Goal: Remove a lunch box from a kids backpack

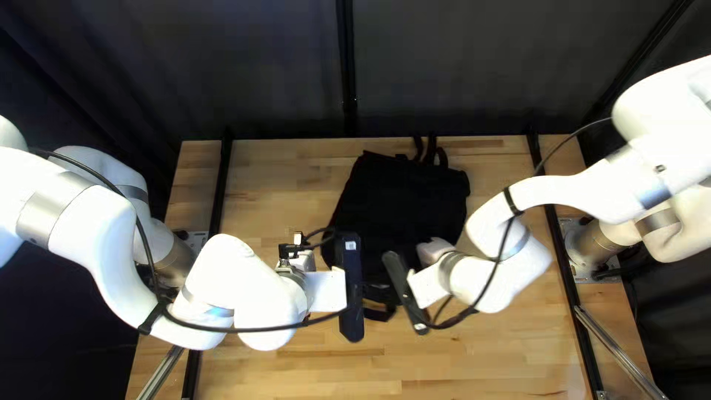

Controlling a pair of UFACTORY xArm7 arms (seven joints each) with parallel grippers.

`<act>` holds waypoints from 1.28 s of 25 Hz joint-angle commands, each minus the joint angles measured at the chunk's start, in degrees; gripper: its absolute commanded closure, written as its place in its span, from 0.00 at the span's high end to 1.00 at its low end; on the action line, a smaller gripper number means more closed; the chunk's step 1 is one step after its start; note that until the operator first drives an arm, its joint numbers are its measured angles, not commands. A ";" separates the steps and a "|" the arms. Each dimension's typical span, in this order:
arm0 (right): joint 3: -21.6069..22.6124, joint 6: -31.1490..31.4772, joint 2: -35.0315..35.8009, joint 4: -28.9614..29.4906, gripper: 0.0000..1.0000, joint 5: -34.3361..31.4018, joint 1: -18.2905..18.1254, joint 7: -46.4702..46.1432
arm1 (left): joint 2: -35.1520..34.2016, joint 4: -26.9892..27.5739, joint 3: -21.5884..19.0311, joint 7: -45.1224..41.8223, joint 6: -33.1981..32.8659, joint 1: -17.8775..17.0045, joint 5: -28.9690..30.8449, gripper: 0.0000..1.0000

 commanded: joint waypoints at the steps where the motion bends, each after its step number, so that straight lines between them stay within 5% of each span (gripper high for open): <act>1: -0.89 2.91 1.66 3.13 0.00 -1.53 -0.17 2.81 | -0.71 -4.47 -0.12 -11.57 -1.00 2.24 -1.31 1.00; 7: -1.73 3.24 3.47 4.83 0.00 -3.81 -0.32 5.49 | 0.47 -8.88 -0.31 -24.28 -6.26 3.96 -2.90 1.00; 15: -0.80 3.14 0.34 -0.47 0.00 -4.93 1.01 10.55 | -4.33 -12.91 0.57 -26.91 -8.88 2.84 -6.17 1.00; 25: -1.49 2.91 0.38 0.07 0.00 -6.22 0.40 10.06 | -0.46 -14.59 -2.62 -36.33 -14.65 4.67 -2.81 1.00; 32: -1.35 2.84 0.59 0.25 0.00 -6.95 0.71 11.28 | -8.08 -22.01 -4.02 -43.45 -21.01 2.64 -1.38 1.00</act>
